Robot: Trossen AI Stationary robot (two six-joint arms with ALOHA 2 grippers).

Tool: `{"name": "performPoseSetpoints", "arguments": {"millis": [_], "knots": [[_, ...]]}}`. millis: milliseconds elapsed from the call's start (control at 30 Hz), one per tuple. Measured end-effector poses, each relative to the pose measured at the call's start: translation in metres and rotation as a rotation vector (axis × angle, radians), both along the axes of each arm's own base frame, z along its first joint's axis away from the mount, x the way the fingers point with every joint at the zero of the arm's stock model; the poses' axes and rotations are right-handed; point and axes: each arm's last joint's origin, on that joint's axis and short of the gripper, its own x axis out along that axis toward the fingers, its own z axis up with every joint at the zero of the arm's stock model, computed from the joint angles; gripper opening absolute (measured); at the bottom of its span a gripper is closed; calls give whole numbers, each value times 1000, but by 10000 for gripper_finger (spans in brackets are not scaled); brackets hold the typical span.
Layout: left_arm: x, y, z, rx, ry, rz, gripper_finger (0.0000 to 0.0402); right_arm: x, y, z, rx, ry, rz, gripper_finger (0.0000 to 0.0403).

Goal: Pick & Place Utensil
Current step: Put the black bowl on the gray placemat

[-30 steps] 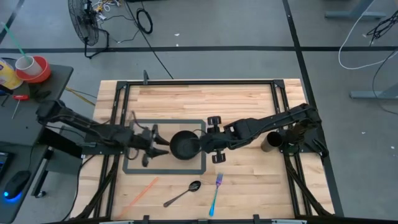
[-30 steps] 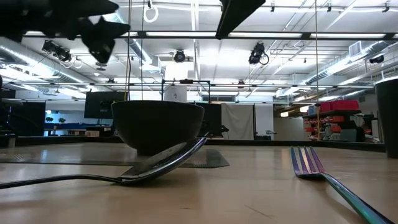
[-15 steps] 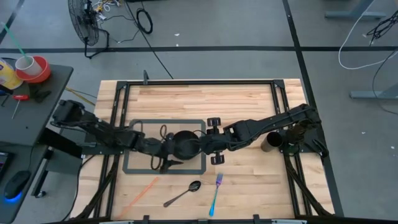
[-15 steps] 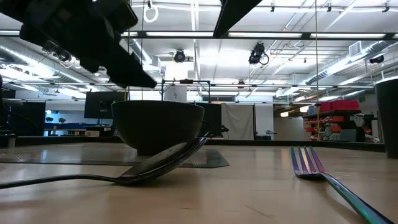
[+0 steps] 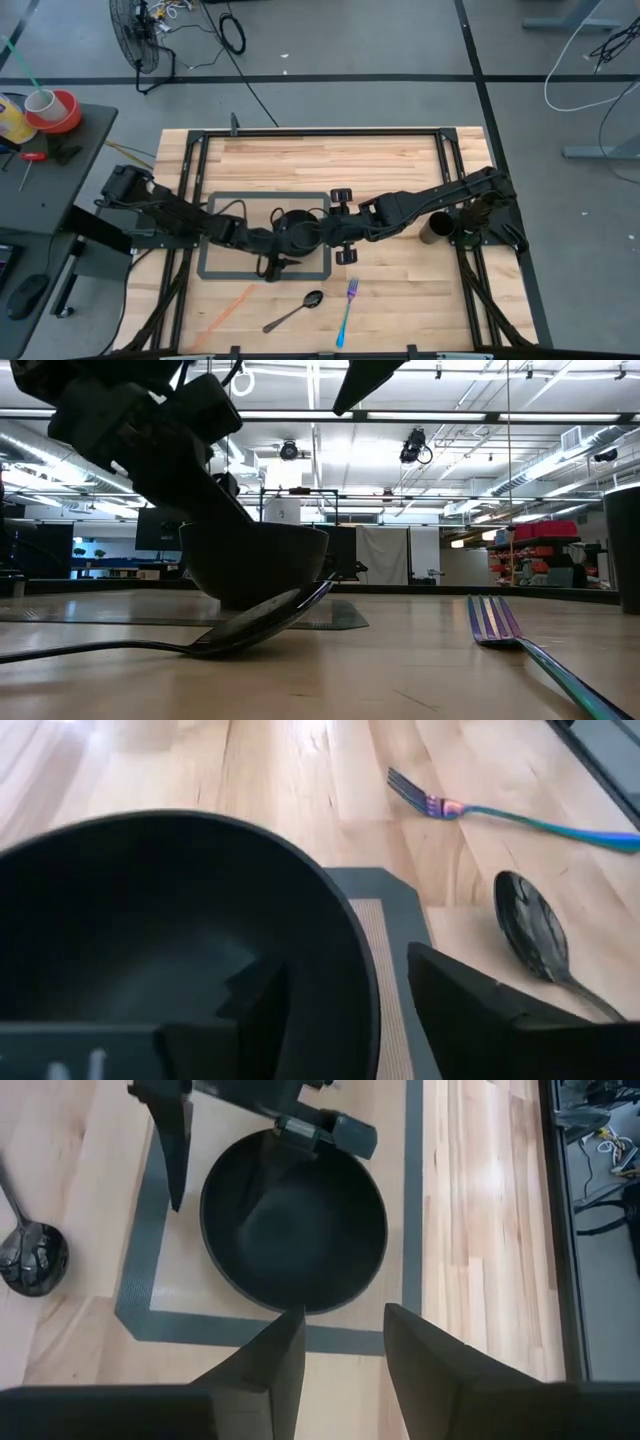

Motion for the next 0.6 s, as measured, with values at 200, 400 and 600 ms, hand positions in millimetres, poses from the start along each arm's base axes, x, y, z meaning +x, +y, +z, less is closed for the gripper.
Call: {"name": "performPoseSetpoints", "arguments": {"millis": [200, 400, 600], "knots": [[-2, 1, -5, 12, 37, 0, 130, 0, 0, 0, 1, -5, 1, 139], [0, 0, -2, 10, 26, -2, 56, 1, 0, 1, 2, -13, 0, 139], [1, 0, 0, 19, 18, 1, 12, 1, 0, 1, 1, -13, 2, 139]]}}
